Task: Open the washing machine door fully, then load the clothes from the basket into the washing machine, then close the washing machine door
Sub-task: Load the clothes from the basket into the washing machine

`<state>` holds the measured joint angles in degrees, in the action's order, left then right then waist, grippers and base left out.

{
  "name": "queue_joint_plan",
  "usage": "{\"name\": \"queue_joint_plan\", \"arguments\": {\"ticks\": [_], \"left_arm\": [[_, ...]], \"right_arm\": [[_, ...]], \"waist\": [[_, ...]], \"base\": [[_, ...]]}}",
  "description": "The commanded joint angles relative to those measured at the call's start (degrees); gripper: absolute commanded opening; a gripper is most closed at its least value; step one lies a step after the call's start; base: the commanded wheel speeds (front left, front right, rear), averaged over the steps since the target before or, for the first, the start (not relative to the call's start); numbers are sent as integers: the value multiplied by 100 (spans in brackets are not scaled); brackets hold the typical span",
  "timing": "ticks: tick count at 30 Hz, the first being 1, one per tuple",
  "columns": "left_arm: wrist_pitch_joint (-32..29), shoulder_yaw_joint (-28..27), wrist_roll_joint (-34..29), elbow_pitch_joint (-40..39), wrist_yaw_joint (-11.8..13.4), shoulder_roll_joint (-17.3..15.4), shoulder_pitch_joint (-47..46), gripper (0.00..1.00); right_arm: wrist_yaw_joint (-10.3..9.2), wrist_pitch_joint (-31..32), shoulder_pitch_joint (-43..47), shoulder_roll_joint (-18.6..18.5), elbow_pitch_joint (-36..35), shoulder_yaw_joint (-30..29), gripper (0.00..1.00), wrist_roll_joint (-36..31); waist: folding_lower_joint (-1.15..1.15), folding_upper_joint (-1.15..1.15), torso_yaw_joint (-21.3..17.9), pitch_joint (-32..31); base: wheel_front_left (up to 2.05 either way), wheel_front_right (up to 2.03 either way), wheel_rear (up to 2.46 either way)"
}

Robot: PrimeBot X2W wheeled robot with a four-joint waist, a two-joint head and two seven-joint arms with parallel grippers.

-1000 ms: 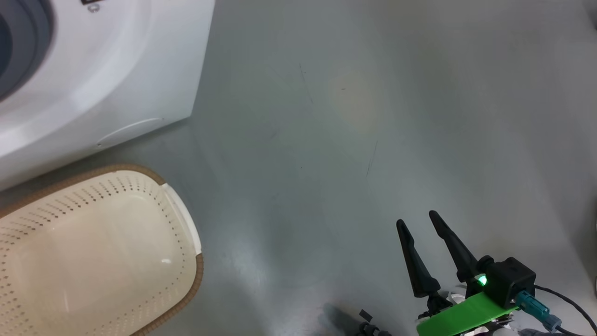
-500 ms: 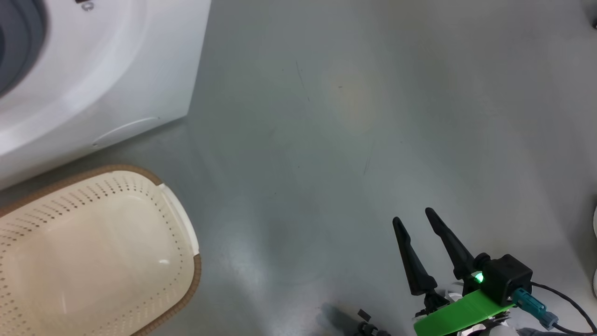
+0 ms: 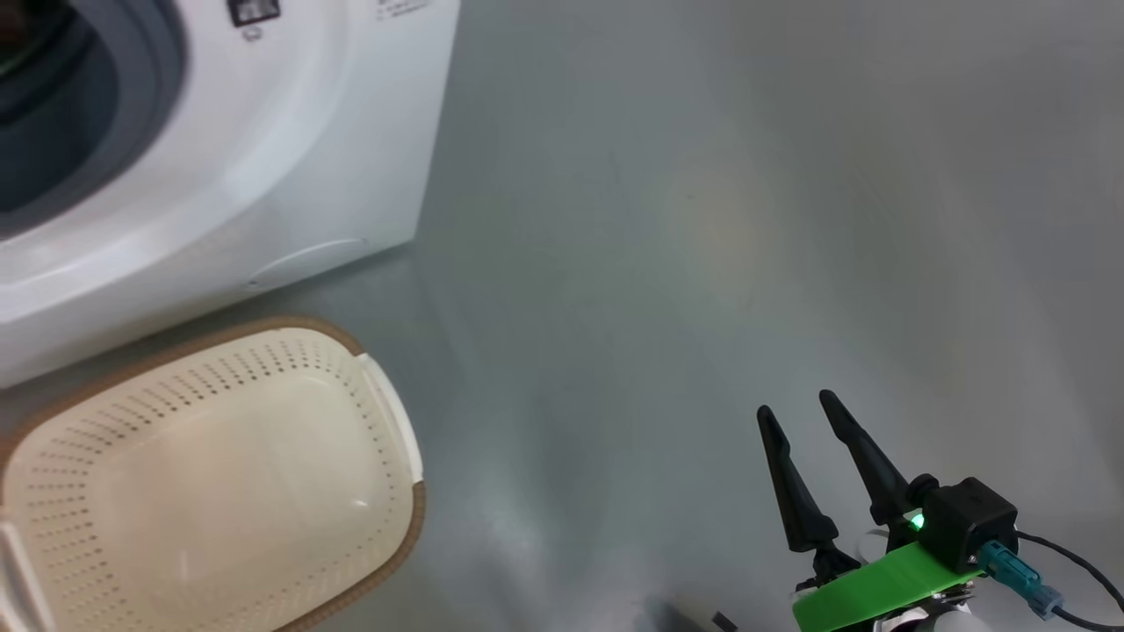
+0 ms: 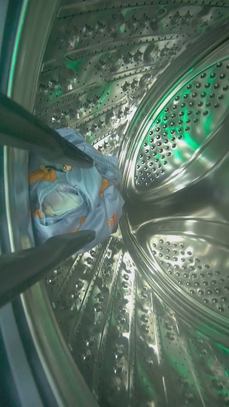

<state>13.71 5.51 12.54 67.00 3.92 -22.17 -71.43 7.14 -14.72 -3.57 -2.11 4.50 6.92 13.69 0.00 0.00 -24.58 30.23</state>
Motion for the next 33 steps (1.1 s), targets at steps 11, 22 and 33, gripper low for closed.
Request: {"name": "queue_joint_plan", "arguments": {"ticks": [11,22,33], "left_arm": [[127,-124,266,-803,98,831,1256,100],[128,-143,167,-2130,115,1574,2987,100],[129,8,174,-3354,142,1899,4600,100]], "right_arm": [[35,-28,-15,-76,71,-45,100,-252],[35,-28,248,-76,125,-387,100,-558],[35,-28,516,-76,84,-604,100,-698]], "waist": [[0,0,859,-1029],[0,0,1531,-1910],[0,0,2223,-2295]], "base": [[0,0,0],[0,0,0],[0,0,0]]}}
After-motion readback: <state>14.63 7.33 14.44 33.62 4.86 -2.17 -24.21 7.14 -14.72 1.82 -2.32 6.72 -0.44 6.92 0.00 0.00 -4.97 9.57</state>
